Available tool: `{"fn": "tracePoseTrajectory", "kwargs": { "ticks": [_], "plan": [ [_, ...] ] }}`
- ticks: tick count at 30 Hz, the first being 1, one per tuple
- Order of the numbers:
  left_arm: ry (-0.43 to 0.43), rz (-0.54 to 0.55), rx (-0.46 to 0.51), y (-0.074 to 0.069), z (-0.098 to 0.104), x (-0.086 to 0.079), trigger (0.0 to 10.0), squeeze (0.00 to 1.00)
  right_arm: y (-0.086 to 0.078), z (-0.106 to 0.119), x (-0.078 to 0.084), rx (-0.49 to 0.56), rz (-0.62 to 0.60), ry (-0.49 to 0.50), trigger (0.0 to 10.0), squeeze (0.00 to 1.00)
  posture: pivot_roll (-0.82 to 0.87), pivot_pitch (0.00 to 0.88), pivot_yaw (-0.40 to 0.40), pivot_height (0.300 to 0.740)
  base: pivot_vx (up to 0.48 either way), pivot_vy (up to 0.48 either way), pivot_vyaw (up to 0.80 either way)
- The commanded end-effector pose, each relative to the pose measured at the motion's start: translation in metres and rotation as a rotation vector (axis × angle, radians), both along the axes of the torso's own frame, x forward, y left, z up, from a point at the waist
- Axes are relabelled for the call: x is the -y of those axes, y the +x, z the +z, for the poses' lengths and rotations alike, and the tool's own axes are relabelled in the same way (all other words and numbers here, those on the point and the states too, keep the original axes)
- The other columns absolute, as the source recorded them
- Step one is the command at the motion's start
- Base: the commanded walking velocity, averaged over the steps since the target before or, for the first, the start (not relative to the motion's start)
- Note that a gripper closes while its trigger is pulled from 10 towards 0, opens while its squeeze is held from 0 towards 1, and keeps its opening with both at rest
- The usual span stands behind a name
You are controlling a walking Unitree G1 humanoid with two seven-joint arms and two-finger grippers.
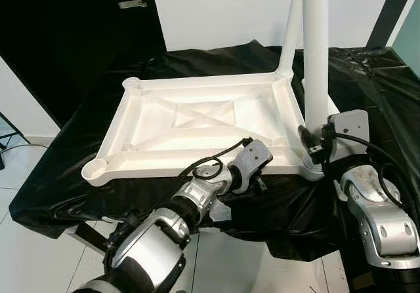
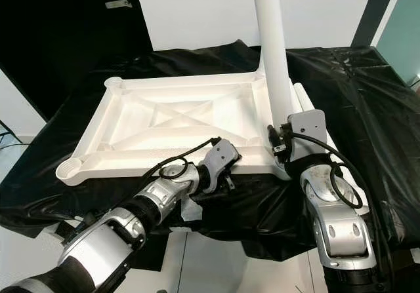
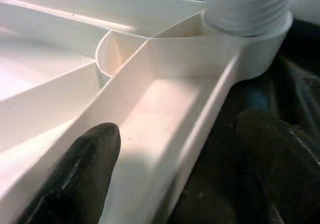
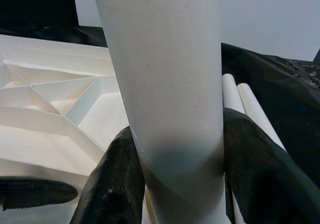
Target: Building children table
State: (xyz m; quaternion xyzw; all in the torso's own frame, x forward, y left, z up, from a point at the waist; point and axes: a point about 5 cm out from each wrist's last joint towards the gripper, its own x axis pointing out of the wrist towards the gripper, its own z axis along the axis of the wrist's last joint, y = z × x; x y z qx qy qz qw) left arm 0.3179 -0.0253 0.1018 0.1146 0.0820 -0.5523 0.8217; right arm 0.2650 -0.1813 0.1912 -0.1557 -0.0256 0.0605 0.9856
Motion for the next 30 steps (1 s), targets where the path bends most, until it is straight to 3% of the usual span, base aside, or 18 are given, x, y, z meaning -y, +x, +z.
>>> {"fn": "tracePoseTrajectory", "kwargs": {
  "ticks": [1,7,8,9,10,12,13,17,18,19,20,23,26,30],
  "plan": [
    [0.039,0.027,-0.008,0.002,-0.005,-0.004,10.0,0.0,0.0,-0.01,-0.003,-0.053,0.01,0.009,10.0,0.0,-0.2,0.001,0.084,0.74,0.0,0.0,0.0],
    [0.055,0.062,-0.005,0.005,-0.004,-0.003,10.0,0.0,-0.001,-0.01,-0.005,-0.053,0.014,0.011,10.0,0.0,-0.21,0.001,0.084,0.74,0.0,0.0,0.0],
    [0.065,0.04,-0.006,0.003,-0.005,-0.003,7.5,0.0,-0.001,-0.01,-0.004,-0.053,0.013,0.011,10.0,0.0,-0.21,0.0,0.084,0.74,0.0,0.0,0.0],
    [0.074,0.004,-0.01,0.001,-0.007,-0.003,3.3,0.0,0.0,-0.01,-0.004,-0.053,0.01,0.009,10.0,0.0,-0.21,0.0,0.084,0.74,0.0,0.0,0.0],
    [0.078,-0.027,-0.014,-0.001,-0.009,-0.003,0.1,0.0,0.0,-0.01,-0.003,-0.052,0.008,0.008,10.0,0.0,-0.21,0.0,0.084,0.74,0.0,0.0,0.0],
    [0.085,-0.067,-0.017,-0.004,-0.011,-0.003,0.0,0.0,0.0,-0.01,-0.002,-0.051,0.005,0.006,10.0,0.0,-0.21,0.0,0.085,0.74,0.0,0.0,0.0],
    [0.093,-0.119,-0.019,-0.009,-0.014,-0.003,0.0,0.0,0.0,-0.009,-0.002,-0.05,0.002,0.004,10.0,0.0,-0.21,0.0,0.084,0.74,0.0,0.0,0.0],
    [0.099,-0.157,-0.025,-0.012,-0.016,-0.003,0.0,0.0,0.001,-0.009,-0.001,-0.048,0.001,0.003,10.0,0.0,-0.21,0.0,0.084,0.74,0.0,0.0,0.0],
    [0.128,-0.277,-0.05,-0.021,-0.021,-0.005,4.7,0.0,0.001,-0.009,-0.001,-0.046,-0.001,0.001,10.0,0.0,-0.21,0.0,0.082,0.74,0.0,0.0,0.0],
    [0.128,-0.277,-0.05,-0.021,-0.021,-0.005,4.7,0.0,0.001,-0.009,-0.001,-0.046,-0.001,0.001,10.0,0.0,-0.21,0.0,0.082,0.74,0.0,0.0,0.0],
    [0.162,-0.376,-0.072,-0.028,-0.026,-0.009,10.0,0.0,0.001,-0.008,-0.001,-0.045,-0.001,-0.001,10.0,0.0,-0.21,0.0,0.082,0.74,0.0,0.0,0.0],
    [0.199,-0.465,-0.1,-0.034,-0.031,-0.013,10.0,0.0,0.001,-0.008,-0.001,-0.044,0.001,-0.003,10.0,0.0,-0.21,0.0,0.084,0.74,0.0,0.0,0.0],
    [0.204,-0.463,-0.105,-0.034,-0.032,-0.014,10.0,0.0,-0.003,-0.01,-0.001,-0.046,0.005,-0.002,10.0,0.0,-0.21,0.0,0.085,0.74,0.0,0.0,0.0],
    [0.204,-0.448,-0.109,-0.032,-0.032,-0.016,10.0,0.0,-0.018,-0.026,0.011,-0.078,0.006,0.027,10.0,0.0,-0.21,0.0,0.085,0.74,0.0,0.0,0.0]
  ]
}}
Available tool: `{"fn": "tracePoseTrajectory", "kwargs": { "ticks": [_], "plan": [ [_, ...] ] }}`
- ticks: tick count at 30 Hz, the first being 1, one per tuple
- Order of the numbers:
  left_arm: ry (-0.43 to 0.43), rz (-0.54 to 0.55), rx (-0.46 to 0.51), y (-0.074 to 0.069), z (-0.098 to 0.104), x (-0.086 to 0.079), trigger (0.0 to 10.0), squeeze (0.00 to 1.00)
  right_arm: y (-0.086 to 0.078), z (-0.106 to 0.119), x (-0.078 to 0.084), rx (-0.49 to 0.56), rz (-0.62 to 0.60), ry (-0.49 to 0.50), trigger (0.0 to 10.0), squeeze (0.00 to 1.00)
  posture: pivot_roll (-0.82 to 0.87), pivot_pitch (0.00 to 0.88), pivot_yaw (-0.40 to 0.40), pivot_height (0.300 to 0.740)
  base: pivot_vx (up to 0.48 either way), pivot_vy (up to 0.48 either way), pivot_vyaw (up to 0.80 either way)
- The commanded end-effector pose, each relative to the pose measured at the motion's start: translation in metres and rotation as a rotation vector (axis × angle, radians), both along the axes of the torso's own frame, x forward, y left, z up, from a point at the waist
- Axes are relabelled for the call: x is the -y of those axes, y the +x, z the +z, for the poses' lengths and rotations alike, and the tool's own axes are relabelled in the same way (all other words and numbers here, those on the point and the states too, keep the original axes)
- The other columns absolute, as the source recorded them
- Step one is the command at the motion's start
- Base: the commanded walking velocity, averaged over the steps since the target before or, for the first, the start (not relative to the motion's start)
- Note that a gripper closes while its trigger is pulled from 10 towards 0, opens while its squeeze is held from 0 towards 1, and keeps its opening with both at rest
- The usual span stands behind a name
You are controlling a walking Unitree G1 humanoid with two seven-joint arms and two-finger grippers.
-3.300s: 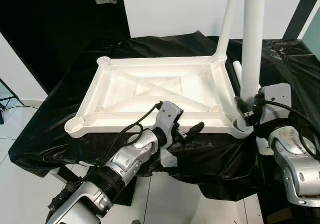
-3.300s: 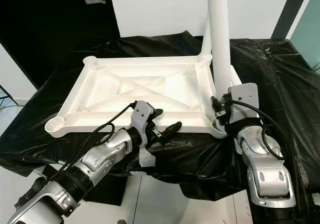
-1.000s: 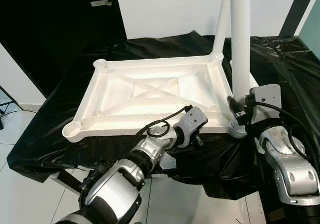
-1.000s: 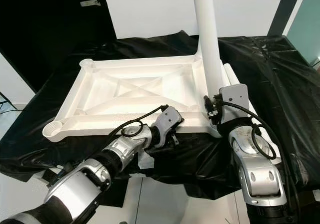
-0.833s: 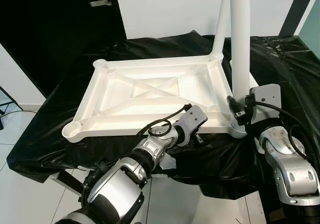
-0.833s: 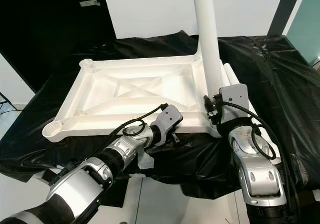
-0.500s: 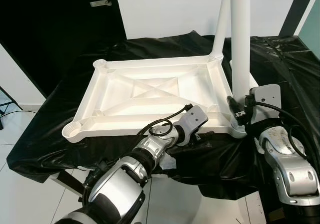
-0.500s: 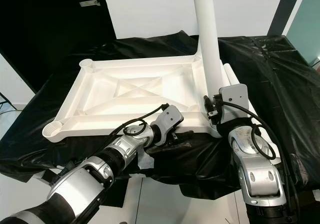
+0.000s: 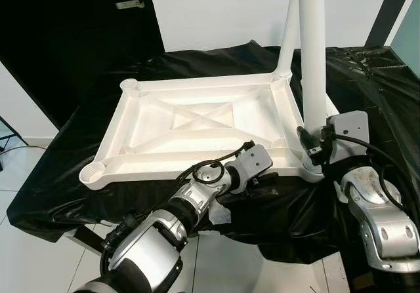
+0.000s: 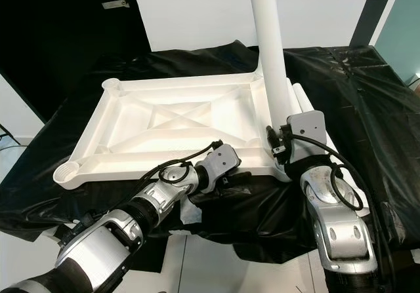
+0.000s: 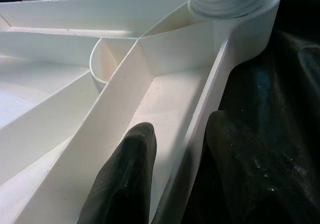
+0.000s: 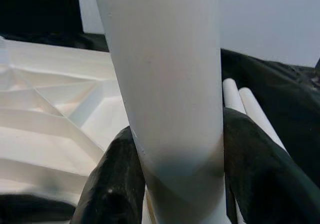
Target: Building children table
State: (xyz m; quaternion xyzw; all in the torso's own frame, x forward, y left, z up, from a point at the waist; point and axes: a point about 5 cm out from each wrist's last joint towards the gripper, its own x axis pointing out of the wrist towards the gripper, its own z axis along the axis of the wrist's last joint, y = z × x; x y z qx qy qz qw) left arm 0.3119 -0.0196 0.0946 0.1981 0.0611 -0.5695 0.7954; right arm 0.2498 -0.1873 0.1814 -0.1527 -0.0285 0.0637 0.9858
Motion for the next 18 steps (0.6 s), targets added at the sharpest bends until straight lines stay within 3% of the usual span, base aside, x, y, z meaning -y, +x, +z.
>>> {"fn": "tracePoseTrajectory", "kwargs": {
  "ticks": [1,18],
  "plan": [
    [0.119,-0.35,-0.242,-0.026,-0.025,-0.011,10.0,0.0,-0.007,-0.019,0.008,-0.087,-0.003,0.027,10.0,0.0,-0.21,0.0,0.085,0.74,0.0,0.0,0.0],
    [0.101,-0.337,-0.243,-0.024,-0.023,-0.015,10.0,0.0,-0.022,-0.035,0.023,-0.062,-0.028,0.089,10.0,0.0,-0.22,0.0,0.092,0.74,0.0,0.0,0.0]
  ]
}}
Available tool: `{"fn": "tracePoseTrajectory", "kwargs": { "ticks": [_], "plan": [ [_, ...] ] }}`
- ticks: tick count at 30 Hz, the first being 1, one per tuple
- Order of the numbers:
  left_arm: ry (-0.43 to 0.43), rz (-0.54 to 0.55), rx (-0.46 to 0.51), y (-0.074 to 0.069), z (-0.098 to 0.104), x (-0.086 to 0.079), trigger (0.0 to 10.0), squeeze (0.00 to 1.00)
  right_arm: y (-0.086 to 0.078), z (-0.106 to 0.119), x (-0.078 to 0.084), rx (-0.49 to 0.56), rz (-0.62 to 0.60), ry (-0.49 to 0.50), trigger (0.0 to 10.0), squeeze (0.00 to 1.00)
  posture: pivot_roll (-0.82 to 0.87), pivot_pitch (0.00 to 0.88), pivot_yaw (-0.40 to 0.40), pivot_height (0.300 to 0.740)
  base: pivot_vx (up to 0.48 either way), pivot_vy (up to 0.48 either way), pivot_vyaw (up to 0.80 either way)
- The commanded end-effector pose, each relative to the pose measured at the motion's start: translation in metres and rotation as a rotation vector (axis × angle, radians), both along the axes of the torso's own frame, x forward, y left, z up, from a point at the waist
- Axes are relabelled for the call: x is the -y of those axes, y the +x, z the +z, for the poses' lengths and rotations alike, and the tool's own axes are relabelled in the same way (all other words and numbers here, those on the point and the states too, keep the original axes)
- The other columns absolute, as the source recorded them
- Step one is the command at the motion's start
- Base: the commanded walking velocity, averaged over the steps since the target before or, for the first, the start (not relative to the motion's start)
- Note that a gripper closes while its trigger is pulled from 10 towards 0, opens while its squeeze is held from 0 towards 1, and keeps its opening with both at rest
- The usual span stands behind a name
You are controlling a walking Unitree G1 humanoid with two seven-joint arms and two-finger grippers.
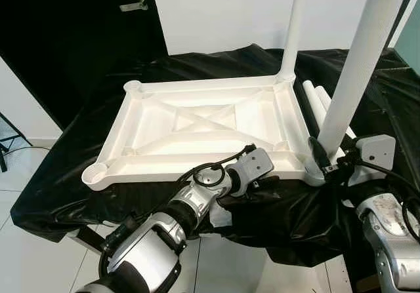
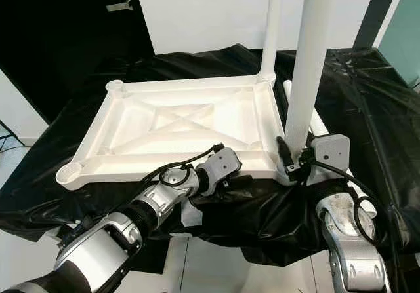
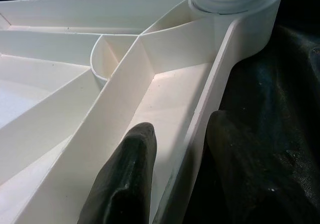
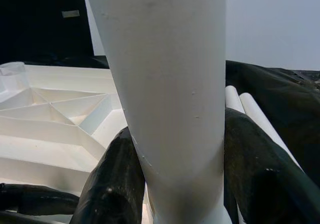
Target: Building children table
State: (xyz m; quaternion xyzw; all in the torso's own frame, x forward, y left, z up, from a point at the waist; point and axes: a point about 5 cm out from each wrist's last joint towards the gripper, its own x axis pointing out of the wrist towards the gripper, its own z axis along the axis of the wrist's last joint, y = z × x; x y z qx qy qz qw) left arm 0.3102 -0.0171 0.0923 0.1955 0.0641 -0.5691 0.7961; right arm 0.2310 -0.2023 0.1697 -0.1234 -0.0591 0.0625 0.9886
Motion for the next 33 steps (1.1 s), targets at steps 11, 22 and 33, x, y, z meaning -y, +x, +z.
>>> {"fn": "tracePoseTrajectory", "kwargs": {
  "ticks": [11,22,33],
  "plan": [
    [0.094,-0.336,-0.24,-0.023,-0.022,-0.014,10.0,0.0,-0.012,-0.027,0.02,-0.234,0.104,0.14,10.0,0.0,-0.22,0.0,0.094,0.74,0.0,0.0,0.0],
    [0.098,-0.338,-0.244,-0.024,-0.022,-0.016,10.0,0.0,-0.005,-0.027,0.035,-0.416,0.109,0.198,10.0,0.0,-0.21,0.0,0.096,0.74,0.0,0.0,0.0],
    [0.1,-0.337,-0.244,-0.024,-0.022,-0.016,10.0,0.0,0.002,0.001,0.016,-0.45,0.207,0.326,10.0,0.0,-0.21,0.0,0.094,0.74,0.0,0.0,0.0]
  ]
}}
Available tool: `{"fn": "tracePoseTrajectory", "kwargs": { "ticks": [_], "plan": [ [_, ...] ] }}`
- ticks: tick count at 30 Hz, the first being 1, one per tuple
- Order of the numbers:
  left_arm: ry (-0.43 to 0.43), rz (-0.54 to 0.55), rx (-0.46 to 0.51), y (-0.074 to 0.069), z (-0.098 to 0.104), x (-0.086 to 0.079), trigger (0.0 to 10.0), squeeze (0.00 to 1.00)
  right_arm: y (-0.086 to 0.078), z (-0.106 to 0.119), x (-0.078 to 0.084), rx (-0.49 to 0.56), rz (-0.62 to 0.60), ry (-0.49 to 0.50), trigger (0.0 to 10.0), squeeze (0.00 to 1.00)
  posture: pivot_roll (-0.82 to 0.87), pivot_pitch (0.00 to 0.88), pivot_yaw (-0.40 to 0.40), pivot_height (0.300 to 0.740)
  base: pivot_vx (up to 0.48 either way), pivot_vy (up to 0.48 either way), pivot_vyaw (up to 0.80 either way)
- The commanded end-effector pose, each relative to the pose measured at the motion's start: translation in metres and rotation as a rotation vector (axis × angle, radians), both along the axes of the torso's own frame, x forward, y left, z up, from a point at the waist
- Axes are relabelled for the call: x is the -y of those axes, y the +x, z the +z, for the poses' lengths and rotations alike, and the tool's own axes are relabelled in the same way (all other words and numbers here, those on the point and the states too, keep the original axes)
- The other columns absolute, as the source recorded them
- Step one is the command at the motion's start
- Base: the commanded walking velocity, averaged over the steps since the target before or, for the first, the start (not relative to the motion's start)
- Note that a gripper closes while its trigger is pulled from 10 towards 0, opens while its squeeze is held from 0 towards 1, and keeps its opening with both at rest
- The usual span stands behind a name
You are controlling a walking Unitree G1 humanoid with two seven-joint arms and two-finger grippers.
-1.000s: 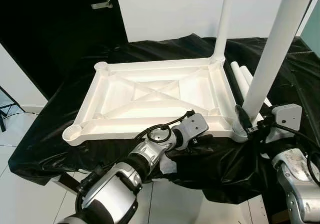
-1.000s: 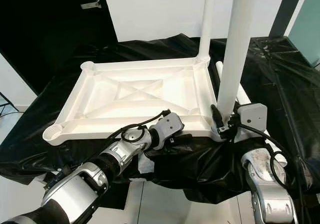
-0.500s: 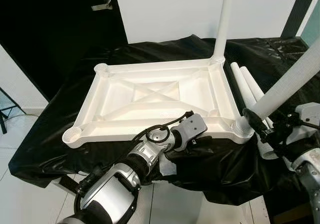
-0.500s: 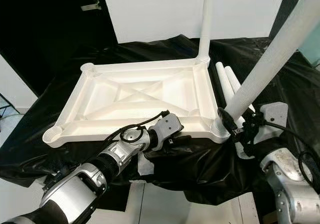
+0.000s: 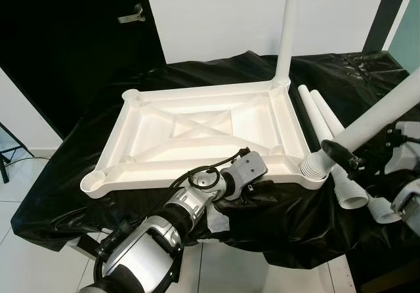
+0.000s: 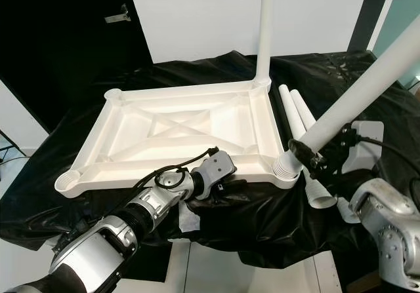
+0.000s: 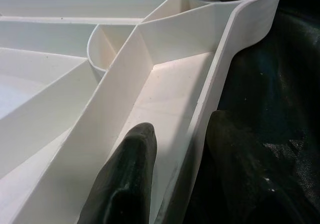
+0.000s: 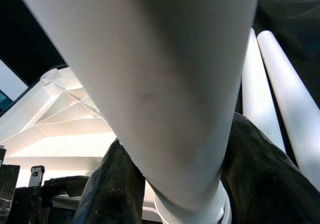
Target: Building children table
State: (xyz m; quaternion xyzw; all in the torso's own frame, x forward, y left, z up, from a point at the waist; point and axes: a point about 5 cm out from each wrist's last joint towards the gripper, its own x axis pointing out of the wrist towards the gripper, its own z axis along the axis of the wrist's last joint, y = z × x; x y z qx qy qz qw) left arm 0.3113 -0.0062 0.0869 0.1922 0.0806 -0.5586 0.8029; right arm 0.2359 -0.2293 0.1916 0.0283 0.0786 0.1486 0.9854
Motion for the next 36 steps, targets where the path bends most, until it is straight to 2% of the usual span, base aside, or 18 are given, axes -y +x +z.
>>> {"fn": "tracePoseTrajectory", "kwargs": {
  "ticks": [1,3,13,17,24,30,33,36],
  "plan": [
    [0.079,-0.368,-0.222,-0.025,-0.017,-0.004,10.0,0.0,-0.002,-0.019,-0.012,-0.143,0.06,0.044,10.0,0.0,-0.21,0.0,0.089,0.74,0.0,0.0,0.0],
    [0.077,-0.367,-0.221,-0.026,-0.017,-0.003,10.0,0.0,-0.001,-0.015,-0.013,-0.152,0.064,-0.007,10.0,0.0,-0.21,0.0,0.087,0.74,0.0,0.0,0.0],
    [0.071,-0.357,-0.224,-0.027,-0.019,-0.002,10.0,0.0,-0.007,-0.008,-0.009,-0.198,0.104,-0.129,10.0,0.0,-0.21,0.0,0.075,0.74,0.0,0.0,0.0],
    [0.067,-0.364,-0.234,-0.027,-0.019,-0.003,10.0,0.0,-0.014,-0.007,0.003,-0.26,0.152,-0.257,10.0,0.0,-0.22,0.0,0.068,0.74,0.0,0.0,0.0],
    [0.061,-0.369,-0.238,-0.027,-0.019,-0.002,10.0,0.0,-0.016,-0.016,0.001,-0.304,0.182,-0.27,10.0,0.0,-0.22,0.0,0.066,0.74,0.0,0.0,0.0],
    [0.059,-0.368,-0.236,-0.028,-0.019,-0.001,10.0,0.0,-0.021,-0.031,-0.019,-0.31,0.257,-0.262,10.0,0.0,-0.21,0.0,0.061,0.74,0.0,0.0,0.0],
    [0.057,-0.36,-0.235,-0.027,-0.019,-0.003,10.0,0.0,-0.027,-0.051,-0.031,-0.344,0.244,-0.194,10.0,0.0,-0.21,0.002,0.061,0.74,0.0,0.0,0.0],
    [0.057,-0.36,-0.236,-0.027,-0.019,-0.003,10.0,0.0,-0.027,-0.056,-0.033,-0.353,0.198,-0.155,10.0,0.0,-0.21,0.003,0.064,0.74,0.0,0.0,0.0]
  ]
}}
